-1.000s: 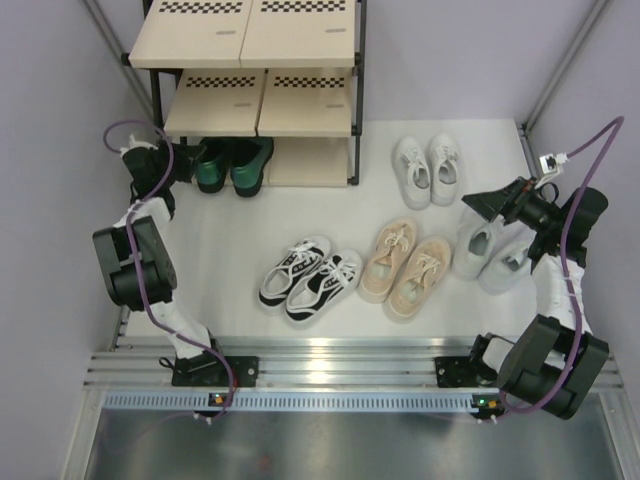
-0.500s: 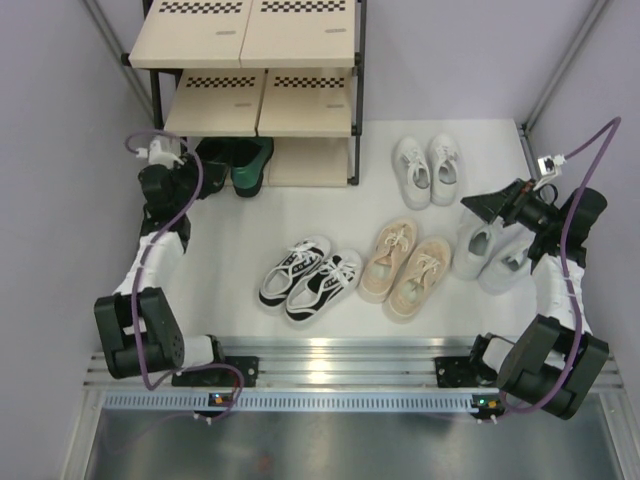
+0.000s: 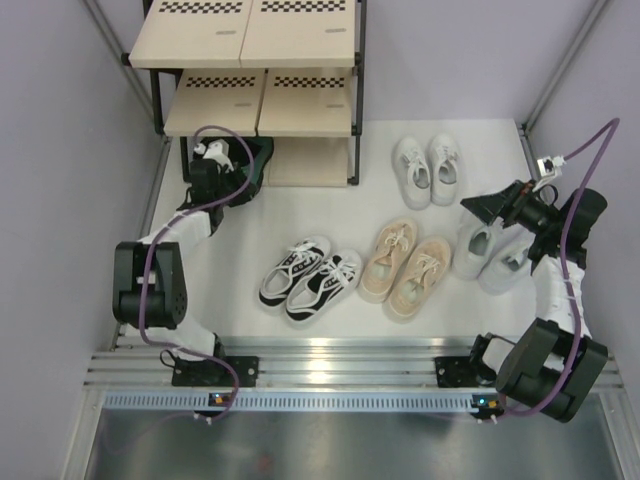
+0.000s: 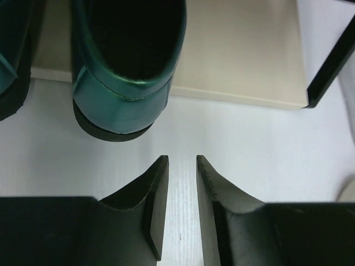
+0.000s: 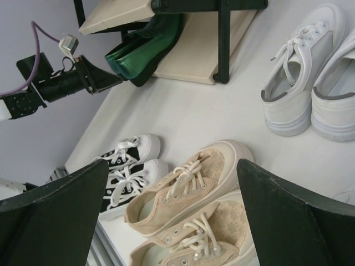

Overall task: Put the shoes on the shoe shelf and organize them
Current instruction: Adjust the shoe at the shoe shelf.

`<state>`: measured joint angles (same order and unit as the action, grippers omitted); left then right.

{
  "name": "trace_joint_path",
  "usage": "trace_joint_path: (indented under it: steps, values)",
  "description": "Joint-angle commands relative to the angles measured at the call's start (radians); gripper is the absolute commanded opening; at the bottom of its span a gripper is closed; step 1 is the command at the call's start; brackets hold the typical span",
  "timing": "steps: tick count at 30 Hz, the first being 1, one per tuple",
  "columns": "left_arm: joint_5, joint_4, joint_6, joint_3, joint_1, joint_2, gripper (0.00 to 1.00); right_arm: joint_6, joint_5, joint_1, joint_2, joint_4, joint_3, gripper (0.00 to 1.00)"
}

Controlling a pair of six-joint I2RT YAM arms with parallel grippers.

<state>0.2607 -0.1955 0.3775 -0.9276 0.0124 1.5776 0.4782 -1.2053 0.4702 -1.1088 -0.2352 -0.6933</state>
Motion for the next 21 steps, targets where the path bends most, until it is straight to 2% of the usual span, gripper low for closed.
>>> trace_joint_path:
  steps: [1, 21]
  values:
    - [-0.041, 0.002, -0.098, -0.073, 0.021, 0.042, 0.32, -0.041, -0.004, 0.018, 0.02, -0.021, -0.023, 0.99]
    - [-0.207, 0.016, -0.2, -0.208, 0.021, 0.159, 0.33, -0.044, -0.005, 0.021, 0.004, -0.019, -0.028, 0.99]
